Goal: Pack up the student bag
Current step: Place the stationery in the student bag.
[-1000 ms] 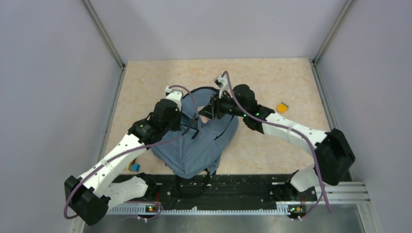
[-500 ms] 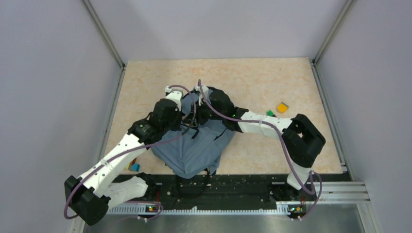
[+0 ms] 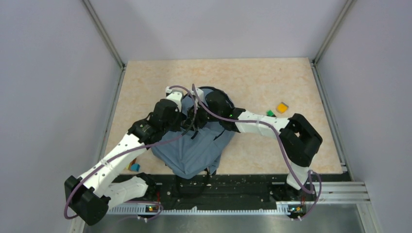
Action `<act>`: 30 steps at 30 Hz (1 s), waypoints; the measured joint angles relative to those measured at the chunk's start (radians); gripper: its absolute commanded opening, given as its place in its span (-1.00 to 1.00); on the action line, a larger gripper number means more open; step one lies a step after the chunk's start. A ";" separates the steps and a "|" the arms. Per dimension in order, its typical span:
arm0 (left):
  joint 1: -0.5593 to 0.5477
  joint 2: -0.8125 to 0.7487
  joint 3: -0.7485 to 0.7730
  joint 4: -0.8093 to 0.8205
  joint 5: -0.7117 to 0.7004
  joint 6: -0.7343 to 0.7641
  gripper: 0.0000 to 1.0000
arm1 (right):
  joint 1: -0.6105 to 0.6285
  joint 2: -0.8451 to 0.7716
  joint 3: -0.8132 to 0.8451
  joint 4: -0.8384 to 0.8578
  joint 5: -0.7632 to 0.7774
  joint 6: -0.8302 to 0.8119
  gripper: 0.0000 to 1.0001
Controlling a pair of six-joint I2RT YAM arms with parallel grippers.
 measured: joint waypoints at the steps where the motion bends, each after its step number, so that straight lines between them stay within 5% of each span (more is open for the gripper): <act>1: 0.000 0.000 0.000 -0.001 0.002 0.000 -1.00 | 0.000 0.000 0.000 -0.004 -0.004 -0.005 0.22; 16: 0.000 0.000 0.000 -0.001 0.001 0.000 -1.00 | 0.000 -0.045 -0.014 -0.041 0.038 -0.051 0.37; 25: 0.002 0.000 0.000 0.008 -0.015 0.000 -1.00 | 0.020 -0.432 -0.198 -0.147 0.211 -0.062 0.51; 30: 0.002 0.001 0.000 0.008 -0.016 0.000 -1.00 | -0.113 -0.636 -0.328 -0.228 0.298 -0.050 0.51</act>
